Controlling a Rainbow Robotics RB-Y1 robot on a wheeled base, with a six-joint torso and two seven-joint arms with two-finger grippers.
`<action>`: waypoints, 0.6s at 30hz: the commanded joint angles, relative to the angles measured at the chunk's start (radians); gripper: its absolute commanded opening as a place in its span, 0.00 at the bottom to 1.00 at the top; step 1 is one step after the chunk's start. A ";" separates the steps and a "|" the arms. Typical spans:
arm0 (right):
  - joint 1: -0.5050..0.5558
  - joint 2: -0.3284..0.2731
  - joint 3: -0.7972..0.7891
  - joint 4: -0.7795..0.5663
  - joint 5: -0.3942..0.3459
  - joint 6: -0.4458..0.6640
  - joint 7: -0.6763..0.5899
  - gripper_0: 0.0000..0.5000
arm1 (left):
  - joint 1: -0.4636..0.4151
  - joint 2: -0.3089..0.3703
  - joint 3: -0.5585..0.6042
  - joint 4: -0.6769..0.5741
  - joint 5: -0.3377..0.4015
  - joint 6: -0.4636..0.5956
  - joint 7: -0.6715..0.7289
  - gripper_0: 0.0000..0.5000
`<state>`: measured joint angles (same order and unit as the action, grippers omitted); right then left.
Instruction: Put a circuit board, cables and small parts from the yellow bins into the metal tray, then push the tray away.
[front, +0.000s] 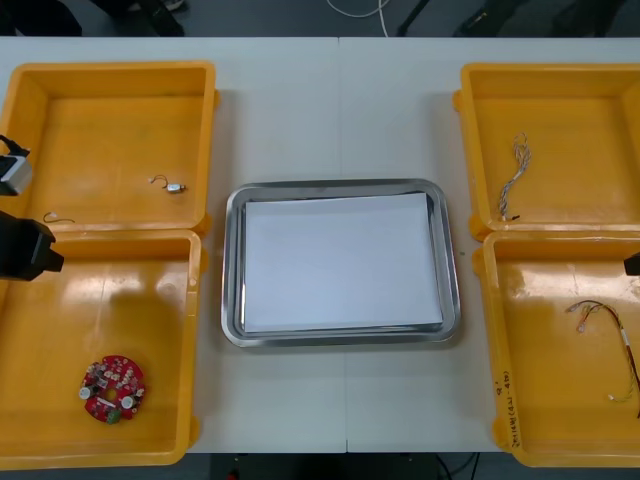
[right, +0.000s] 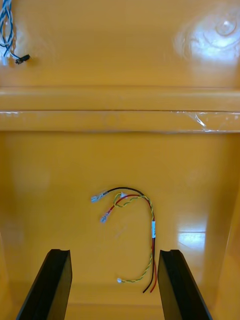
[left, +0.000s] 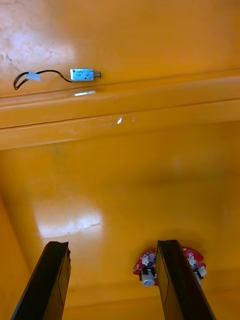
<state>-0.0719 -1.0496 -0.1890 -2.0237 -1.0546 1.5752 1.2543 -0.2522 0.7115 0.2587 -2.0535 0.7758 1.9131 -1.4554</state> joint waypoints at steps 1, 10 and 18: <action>0.075 -0.029 -0.038 -0.026 0.008 -0.057 0.056 1.00 | 0.034 0.072 -0.045 -0.074 0.031 0.007 0.043 1.00; 0.178 -0.038 -0.037 -0.023 0.016 -0.146 0.086 1.00 | 0.102 0.131 -0.068 -0.175 0.142 0.007 0.032 1.00; 0.198 -0.040 -0.033 0.026 0.010 -0.181 0.114 1.00 | 0.195 0.158 -0.072 -0.317 0.172 0.007 0.027 1.00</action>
<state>0.1093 -1.0503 -0.1894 -2.0162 -1.0462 1.4122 1.3240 -0.1112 0.8180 0.1979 -2.2992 0.9285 1.9132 -1.4554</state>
